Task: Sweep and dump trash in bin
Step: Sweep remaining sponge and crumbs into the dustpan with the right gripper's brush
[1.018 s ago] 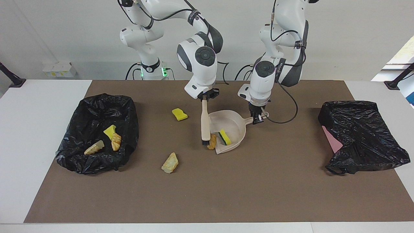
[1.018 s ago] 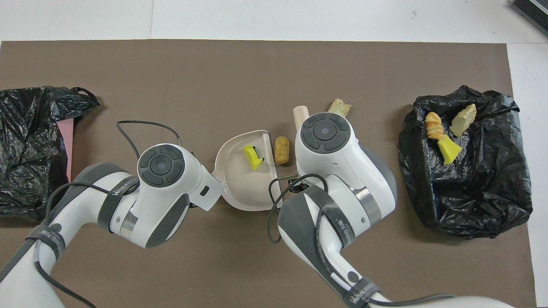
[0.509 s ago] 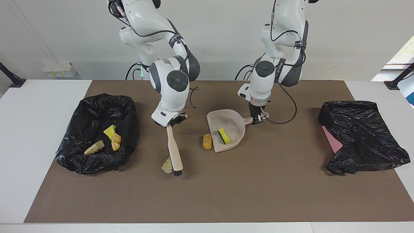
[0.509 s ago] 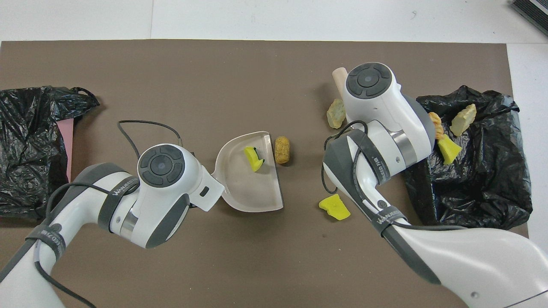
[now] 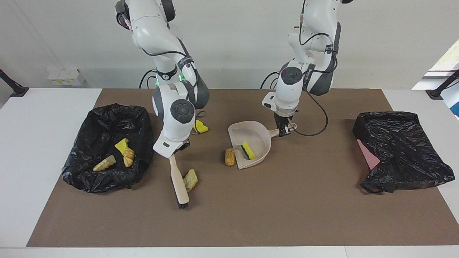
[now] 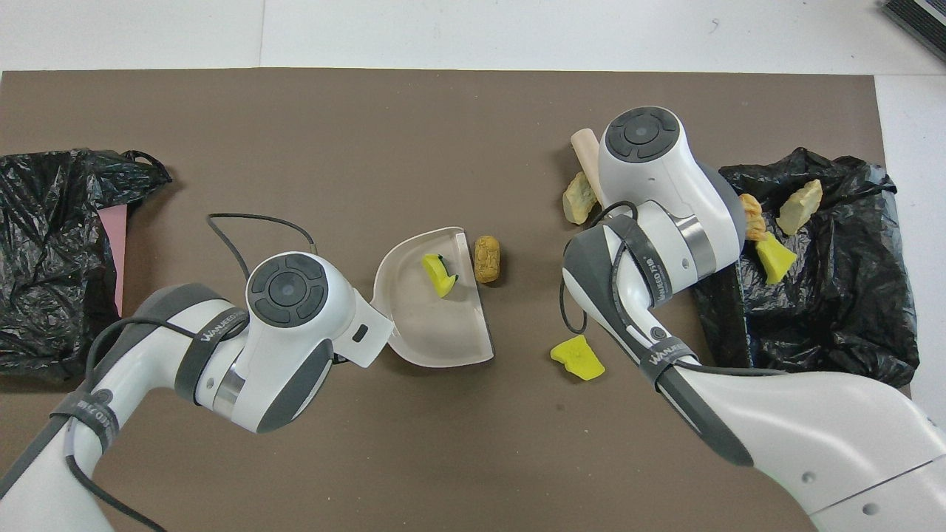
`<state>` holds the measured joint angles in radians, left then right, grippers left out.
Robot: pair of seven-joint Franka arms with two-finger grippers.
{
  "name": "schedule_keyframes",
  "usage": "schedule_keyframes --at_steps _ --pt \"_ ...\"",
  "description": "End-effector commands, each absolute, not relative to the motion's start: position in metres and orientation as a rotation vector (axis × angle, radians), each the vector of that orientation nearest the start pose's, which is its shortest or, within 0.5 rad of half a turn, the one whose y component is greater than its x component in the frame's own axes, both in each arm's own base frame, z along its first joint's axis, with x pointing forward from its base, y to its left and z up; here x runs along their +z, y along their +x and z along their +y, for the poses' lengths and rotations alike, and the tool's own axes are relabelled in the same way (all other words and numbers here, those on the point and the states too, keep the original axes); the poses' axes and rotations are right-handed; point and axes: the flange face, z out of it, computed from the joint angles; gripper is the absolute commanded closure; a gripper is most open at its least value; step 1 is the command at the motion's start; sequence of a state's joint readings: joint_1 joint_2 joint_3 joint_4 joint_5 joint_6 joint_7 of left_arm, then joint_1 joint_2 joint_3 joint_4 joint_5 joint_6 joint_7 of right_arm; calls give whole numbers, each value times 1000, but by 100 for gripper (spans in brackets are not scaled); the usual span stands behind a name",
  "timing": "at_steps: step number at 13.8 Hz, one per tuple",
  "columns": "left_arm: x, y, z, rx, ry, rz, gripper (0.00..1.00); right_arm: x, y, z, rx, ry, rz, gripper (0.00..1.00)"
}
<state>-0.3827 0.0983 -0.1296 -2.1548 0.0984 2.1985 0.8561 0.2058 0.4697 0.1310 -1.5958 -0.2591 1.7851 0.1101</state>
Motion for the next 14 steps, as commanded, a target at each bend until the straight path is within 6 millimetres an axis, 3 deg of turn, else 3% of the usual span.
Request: schedule_keyframes --at_steps 1,4,7,10,12,14 --pt "350 461 -268 135 -2350 1993 100 336 599 218 440 -3253 -429 100" --pt "349 461 -265 138 -2359 1982 100 347 566 278 492 -3187 -266 100" --pt "347 462 -263 122 -2357 1985 100 348 536 312 542 -3122 -196 100" --pt "346 462 -262 122 -2356 1988 100 362 503 361 594 -3064 -83 100" --pt "347 468 -259 80 -2327 2021 100 382 491 366 617 -3080 -36 100" --pt "345 466 -259 83 -2302 2051 100 416 497 335 628 -3080 17 100"
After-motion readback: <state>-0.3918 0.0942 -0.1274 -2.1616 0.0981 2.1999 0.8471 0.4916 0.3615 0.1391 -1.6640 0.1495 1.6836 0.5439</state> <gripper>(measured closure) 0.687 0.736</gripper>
